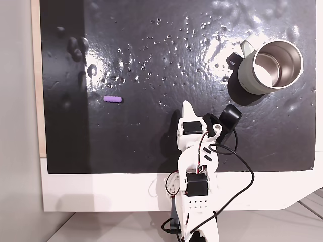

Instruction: Grasp a pengrip and put it in the cup.

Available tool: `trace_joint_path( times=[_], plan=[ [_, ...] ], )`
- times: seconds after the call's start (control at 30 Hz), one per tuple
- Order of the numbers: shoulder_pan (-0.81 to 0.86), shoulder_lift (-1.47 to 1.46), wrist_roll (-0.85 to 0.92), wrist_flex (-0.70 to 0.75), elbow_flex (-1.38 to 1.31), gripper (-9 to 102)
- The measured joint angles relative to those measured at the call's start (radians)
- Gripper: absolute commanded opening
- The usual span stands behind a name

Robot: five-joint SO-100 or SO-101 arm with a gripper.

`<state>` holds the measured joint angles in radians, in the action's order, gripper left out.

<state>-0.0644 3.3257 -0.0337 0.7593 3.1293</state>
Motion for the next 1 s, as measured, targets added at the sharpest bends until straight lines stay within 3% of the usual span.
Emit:
trace_joint_path(
  times=[0.67, 0.8, 1.0],
  plan=[
    [-0.021, 0.0, 0.049, -0.034, -0.018, 0],
    [-0.091, -0.029, 0.049, 0.02, -0.115, 0],
    [-0.215, -0.328, 0.023, 0.176, -0.431, 0]
  ],
)
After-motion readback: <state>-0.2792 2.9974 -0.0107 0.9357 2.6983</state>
